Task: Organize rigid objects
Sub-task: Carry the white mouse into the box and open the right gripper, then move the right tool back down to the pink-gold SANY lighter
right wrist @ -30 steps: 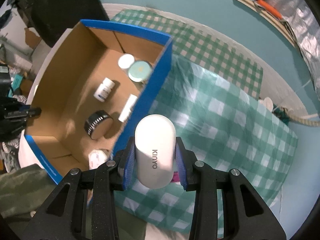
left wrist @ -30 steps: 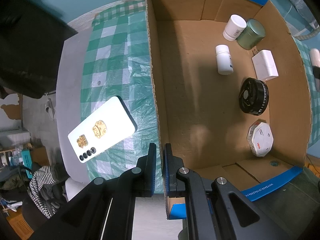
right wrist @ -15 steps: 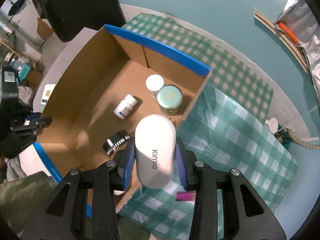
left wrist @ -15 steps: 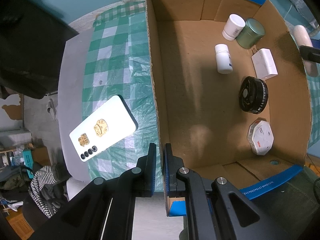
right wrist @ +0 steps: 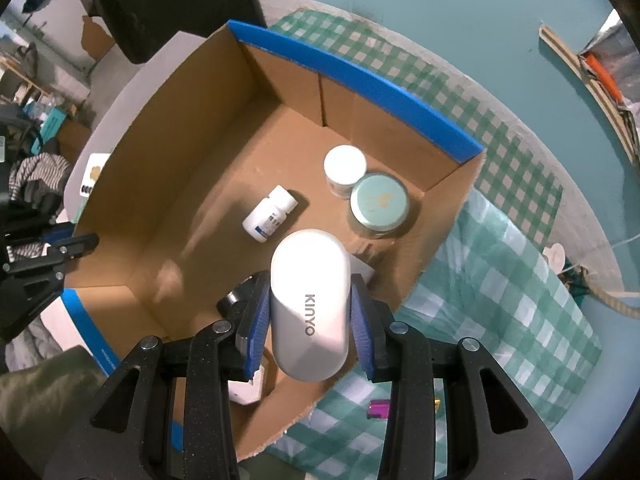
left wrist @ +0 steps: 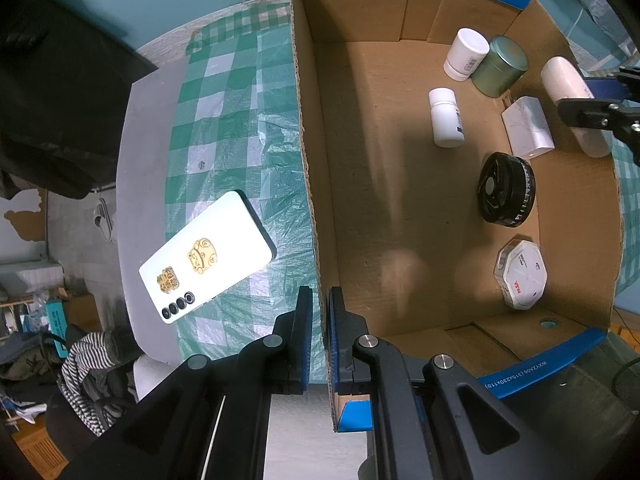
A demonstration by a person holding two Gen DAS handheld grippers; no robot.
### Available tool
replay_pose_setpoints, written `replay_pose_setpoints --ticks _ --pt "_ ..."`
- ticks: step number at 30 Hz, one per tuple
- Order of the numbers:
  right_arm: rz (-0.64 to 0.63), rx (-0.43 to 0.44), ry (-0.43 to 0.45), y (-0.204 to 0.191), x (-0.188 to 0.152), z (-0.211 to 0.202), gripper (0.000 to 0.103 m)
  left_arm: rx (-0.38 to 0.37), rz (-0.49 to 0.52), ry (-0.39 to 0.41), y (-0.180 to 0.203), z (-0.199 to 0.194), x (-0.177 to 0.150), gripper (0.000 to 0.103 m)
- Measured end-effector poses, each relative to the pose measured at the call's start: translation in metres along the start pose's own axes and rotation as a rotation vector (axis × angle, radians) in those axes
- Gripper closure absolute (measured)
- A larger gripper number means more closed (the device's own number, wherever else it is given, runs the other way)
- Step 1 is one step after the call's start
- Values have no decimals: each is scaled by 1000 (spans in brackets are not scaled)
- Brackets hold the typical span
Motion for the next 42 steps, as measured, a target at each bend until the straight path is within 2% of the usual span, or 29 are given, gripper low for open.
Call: replay_pose_setpoints --ticks 7,23,42 --pt "-6 -2 -12 -3 1 6 66 -1 -1 0 0 0 0 96" --pt "31 -19 33 2 2 -15 66 1 3 1 0 0 -1 96" --pt "165 -46 61 32 -31 -37 63 3 17 7 1 -2 1 96"
Point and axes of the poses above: each gripper's, at about its wrist camera, not at the fingertips, and z roughly the way its jaws point, y to its right, x to its top, the point moved 10 cm from there along z, roughly the way its jaws point, and after that the axes turned 8 degrees about x, right-handed, at the moved point
